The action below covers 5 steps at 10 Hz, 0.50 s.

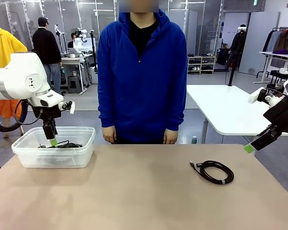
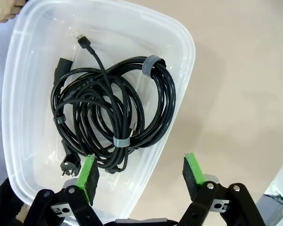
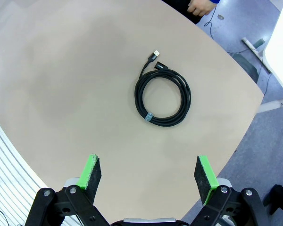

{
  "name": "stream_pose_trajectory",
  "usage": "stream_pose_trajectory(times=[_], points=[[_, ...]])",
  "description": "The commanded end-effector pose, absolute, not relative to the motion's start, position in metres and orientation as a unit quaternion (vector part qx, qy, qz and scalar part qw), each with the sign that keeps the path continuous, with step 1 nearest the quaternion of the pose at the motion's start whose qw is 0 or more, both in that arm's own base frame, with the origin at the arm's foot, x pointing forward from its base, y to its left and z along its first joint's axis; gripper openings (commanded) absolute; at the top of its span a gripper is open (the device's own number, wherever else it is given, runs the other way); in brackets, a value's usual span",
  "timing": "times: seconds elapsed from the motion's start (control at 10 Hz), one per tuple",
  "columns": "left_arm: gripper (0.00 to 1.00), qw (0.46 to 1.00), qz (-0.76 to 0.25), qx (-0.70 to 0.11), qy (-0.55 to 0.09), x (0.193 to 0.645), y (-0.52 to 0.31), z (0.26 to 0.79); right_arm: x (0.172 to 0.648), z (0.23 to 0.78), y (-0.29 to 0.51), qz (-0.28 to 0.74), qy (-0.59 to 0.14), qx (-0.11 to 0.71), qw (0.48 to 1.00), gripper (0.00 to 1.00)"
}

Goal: Organize and store the cables.
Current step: Place the USB Extension Cable into the Organizing box.

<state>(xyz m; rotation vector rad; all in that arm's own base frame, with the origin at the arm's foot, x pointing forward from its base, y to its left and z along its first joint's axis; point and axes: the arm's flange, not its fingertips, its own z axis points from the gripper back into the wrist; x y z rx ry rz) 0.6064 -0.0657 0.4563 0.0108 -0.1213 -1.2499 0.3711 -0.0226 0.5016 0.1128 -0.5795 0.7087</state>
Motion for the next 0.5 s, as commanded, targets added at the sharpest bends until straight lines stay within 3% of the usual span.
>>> stream_pose_trajectory(times=[0.0,0.1,0.4], points=[[0.90,0.820,-0.564,-0.014,-0.094,0.582,-0.059,0.479,0.371,0.502,-0.023,0.340,-0.278,0.053,0.897,1.00],[1.00,0.850,-0.516,0.001,-0.103,0.557,-0.048,0.491,0.371,0.502,-0.023,0.342,-0.280,0.054,0.896,1.00],[1.00,0.858,-0.487,-0.038,-0.157,0.478,-0.033,0.517,0.411,0.500,-0.008,0.427,-0.224,0.036,0.875,1.00]])
